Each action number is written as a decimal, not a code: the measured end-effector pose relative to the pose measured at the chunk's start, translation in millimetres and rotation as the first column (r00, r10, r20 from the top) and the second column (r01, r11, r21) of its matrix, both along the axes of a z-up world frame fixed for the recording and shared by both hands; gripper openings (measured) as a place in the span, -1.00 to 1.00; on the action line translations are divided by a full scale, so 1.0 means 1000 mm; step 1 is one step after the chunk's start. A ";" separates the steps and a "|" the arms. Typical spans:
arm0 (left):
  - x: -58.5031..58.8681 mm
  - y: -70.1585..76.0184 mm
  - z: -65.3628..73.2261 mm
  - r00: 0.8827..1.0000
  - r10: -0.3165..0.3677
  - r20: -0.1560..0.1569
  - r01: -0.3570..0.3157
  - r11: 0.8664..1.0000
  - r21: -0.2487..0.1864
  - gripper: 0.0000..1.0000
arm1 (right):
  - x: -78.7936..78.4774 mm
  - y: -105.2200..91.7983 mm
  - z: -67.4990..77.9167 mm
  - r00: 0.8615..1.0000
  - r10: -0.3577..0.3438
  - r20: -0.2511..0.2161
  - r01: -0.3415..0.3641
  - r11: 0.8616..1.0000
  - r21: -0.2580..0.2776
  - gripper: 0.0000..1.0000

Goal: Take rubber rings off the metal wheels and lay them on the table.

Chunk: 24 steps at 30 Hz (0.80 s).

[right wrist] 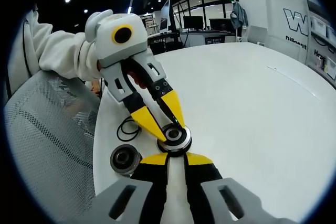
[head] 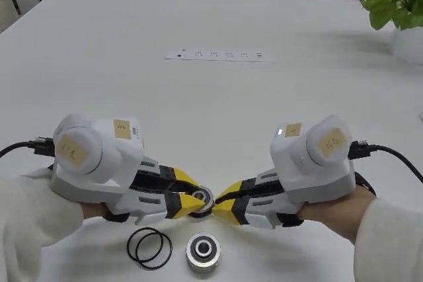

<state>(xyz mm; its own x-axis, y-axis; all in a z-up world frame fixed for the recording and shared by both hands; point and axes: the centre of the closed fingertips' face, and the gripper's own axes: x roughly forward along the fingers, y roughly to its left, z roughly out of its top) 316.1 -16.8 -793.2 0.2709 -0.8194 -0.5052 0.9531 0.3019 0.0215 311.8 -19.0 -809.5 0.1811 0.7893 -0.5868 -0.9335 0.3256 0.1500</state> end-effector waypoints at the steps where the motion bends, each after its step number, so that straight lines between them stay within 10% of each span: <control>1: 0.000 0.000 0.000 1.000 0.000 0.000 0.000 1.000 -0.001 -0.72 | 0.000 0.001 0.001 1.000 -0.004 -0.001 0.004 1.000 0.008 -0.75; 24: 0.000 0.000 0.000 1.000 0.013 -0.009 -0.013 1.000 -0.009 -0.72 | 0.004 0.002 -0.003 0.998 0.019 0.065 -0.016 0.999 -0.044 -0.80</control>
<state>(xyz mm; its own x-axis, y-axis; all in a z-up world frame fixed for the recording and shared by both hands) 316.2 -16.5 -792.8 0.2773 -0.8202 -0.5004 0.9492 0.3146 0.0104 315.5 -16.6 -812.3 0.2064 0.7669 -0.6077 -0.9466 0.3138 0.0744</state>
